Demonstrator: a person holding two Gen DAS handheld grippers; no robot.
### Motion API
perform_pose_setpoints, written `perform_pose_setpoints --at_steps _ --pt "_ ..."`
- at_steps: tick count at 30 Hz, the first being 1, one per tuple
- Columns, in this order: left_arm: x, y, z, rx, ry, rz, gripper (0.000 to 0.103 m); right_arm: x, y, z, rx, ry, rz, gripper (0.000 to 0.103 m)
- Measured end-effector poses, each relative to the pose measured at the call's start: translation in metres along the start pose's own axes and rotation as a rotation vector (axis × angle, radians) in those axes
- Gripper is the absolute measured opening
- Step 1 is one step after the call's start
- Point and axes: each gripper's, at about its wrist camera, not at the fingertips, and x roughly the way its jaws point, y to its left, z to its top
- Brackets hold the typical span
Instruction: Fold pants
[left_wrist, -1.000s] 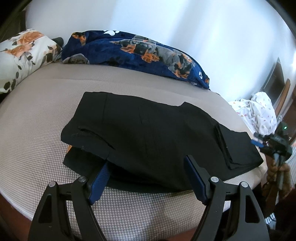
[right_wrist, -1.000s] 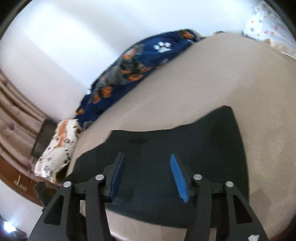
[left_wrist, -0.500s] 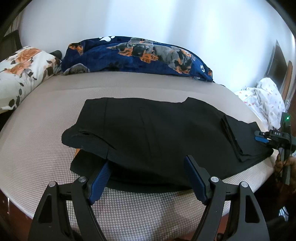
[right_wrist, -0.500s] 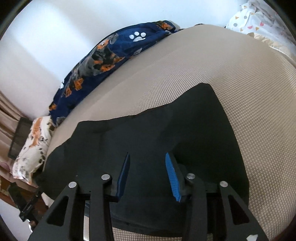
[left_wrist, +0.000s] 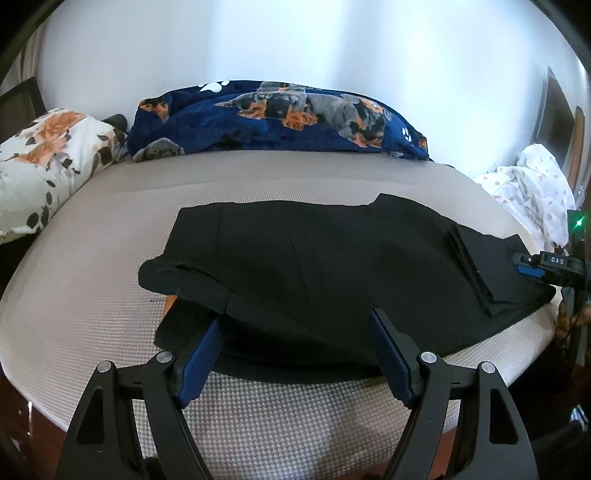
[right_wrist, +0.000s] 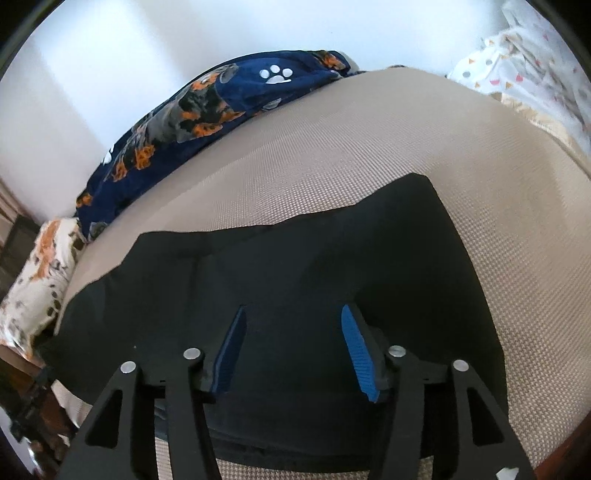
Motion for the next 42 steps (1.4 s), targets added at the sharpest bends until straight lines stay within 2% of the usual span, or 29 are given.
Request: perform_pose_setpoints --at_steps 4,7,9,12,13,16,20,23,27,30,32,35,42 --pt "-0.005 0.002 0.0 -0.001 -0.011 -0.004 0.077 0.001 0.009 -0.003 -0.039 -0.007 -0.03 0.062" --pt "-0.015 0.017 0.002 -0.056 -0.026 -0.091 0.077 0.003 0.015 -0.005 -0.075 -0.008 -0.055 0.067" --pt "-0.022 0.038 0.004 -0.137 -0.027 -0.181 0.077 0.004 0.019 -0.006 -0.093 -0.005 -0.066 0.07" --pt "-0.026 0.079 0.006 -0.259 -0.013 -0.274 0.077 0.005 0.022 -0.007 -0.113 -0.005 -0.074 0.074" --pt "-0.025 0.092 0.006 -0.29 -0.003 -0.299 0.075 0.005 0.022 -0.007 -0.113 -0.007 -0.072 0.075" --pt "-0.017 0.122 0.005 -0.357 0.056 -0.361 0.057 0.004 0.02 -0.008 -0.11 -0.012 -0.062 0.076" --pt "-0.006 0.148 0.001 -0.4 0.106 -0.367 0.057 0.004 0.02 -0.008 -0.106 -0.015 -0.056 0.077" --pt "0.008 0.163 -0.005 -0.484 0.155 -0.44 0.056 0.004 0.02 -0.008 -0.106 -0.015 -0.054 0.077" --pt "0.025 0.163 -0.008 -0.486 0.209 -0.436 0.057 0.005 0.02 -0.008 -0.108 -0.015 -0.055 0.079" --pt "0.029 0.162 -0.004 -0.464 0.208 -0.436 0.057 0.005 0.022 -0.008 -0.113 -0.014 -0.054 0.081" --pt "0.032 0.165 -0.004 -0.487 0.217 -0.447 0.057 0.004 0.022 -0.008 -0.114 -0.013 -0.054 0.082" --pt "0.026 0.173 -0.008 -0.524 0.211 -0.421 0.057 0.004 0.022 -0.008 -0.114 -0.013 -0.05 0.082" --pt "0.01 0.172 -0.027 -0.584 0.22 -0.461 0.057 0.005 0.023 -0.008 -0.11 -0.014 -0.032 0.086"
